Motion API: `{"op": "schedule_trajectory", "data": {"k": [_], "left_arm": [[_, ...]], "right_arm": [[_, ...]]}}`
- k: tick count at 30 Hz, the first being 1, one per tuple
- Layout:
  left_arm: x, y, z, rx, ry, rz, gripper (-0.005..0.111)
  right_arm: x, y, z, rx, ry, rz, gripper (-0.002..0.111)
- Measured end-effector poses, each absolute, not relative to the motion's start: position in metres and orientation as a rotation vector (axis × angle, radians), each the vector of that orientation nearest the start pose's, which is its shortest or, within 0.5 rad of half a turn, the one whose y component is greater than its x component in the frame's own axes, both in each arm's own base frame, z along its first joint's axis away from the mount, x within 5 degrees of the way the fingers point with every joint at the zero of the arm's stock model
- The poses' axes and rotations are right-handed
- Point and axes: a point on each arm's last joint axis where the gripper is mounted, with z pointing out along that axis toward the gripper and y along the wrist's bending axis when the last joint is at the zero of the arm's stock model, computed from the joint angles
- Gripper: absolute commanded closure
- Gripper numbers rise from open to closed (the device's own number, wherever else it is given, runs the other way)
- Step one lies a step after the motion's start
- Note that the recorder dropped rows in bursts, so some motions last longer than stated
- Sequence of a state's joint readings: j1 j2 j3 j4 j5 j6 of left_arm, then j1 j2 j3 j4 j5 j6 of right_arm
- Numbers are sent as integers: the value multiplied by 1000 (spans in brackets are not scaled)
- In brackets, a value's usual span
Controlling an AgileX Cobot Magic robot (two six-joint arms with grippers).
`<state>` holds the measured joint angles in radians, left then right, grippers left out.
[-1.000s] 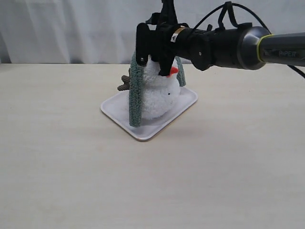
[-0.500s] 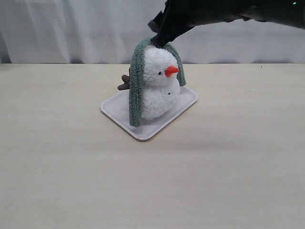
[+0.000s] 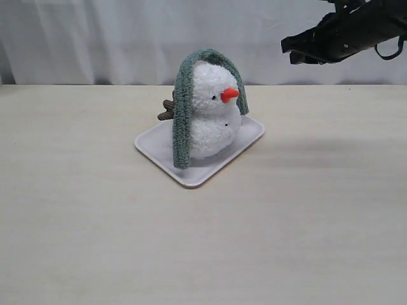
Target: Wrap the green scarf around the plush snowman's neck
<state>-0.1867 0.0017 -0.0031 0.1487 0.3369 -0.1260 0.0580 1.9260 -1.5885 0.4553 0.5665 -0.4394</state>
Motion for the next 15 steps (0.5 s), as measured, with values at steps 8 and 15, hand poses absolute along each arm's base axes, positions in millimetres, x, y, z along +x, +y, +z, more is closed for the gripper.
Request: {"op": "schedule_trajectory", "data": {"k": [8,15], "left_arm": [[54,-6,184,148,1810,-78,107],[54,-6,184,148,1810,-78,107]], "right_arm": [[485,43,239,-281,2364,388,80],[488,56,205,-630,2371,502,63]]}}
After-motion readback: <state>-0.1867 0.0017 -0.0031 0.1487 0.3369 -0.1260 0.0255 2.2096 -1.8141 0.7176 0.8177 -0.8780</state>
